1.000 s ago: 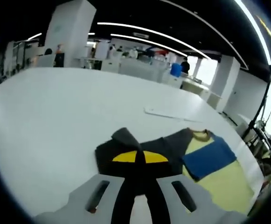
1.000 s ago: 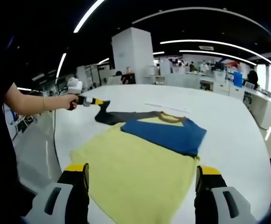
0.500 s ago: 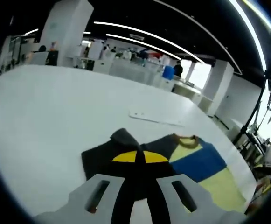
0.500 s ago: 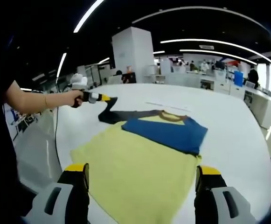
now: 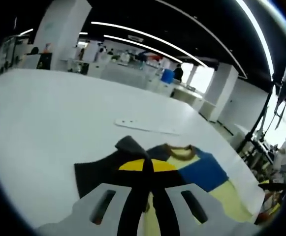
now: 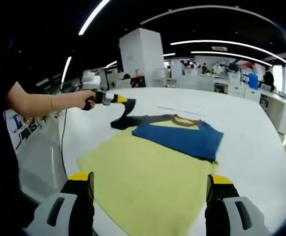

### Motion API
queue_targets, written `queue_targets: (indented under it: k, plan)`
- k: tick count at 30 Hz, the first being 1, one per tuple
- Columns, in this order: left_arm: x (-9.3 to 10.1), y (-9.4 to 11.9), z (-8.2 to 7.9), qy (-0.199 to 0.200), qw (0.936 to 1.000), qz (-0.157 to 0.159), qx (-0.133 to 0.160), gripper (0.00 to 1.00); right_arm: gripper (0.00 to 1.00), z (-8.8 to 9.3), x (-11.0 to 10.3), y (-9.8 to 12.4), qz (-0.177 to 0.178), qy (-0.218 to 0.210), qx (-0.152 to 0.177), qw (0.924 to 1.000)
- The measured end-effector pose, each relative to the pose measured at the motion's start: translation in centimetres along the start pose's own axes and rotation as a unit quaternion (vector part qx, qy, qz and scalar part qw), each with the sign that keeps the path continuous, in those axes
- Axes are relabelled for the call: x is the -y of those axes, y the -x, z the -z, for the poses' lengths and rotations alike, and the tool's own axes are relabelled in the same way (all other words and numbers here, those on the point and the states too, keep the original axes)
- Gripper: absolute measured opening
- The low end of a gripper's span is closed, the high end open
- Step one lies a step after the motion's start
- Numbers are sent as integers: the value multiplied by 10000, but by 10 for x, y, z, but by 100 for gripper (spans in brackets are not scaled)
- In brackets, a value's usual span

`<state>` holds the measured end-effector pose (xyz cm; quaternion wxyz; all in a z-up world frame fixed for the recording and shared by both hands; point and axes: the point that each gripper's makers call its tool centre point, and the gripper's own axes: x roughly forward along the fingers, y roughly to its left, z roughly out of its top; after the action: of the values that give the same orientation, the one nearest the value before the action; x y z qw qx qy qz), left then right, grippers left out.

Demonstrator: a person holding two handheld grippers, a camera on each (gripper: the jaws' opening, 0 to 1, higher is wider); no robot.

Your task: Fold the garment on the visible template until the final outline fits inside the template.

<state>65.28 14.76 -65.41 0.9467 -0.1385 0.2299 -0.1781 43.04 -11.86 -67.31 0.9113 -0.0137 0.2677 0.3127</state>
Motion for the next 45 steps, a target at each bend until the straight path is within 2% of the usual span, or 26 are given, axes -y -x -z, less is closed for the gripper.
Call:
queue_targets:
  k: [11, 21, 35, 45]
  plan:
    - [37, -18, 2, 103, 9993, 369, -17, 0, 93, 7, 1, 0, 32, -8, -104, 9999]
    - [61, -31, 5, 147, 9981, 604, -8, 0, 92, 15, 2, 2, 53, -27, -242, 9997]
    - [102, -52, 7, 148, 9952, 967, -61, 0, 92, 20, 6, 4, 104, -132, -225, 9996]
    - [139, -62, 20, 91, 9914, 1296, -167, 0, 92, 22, 12, 7, 169, -116, -248, 9995]
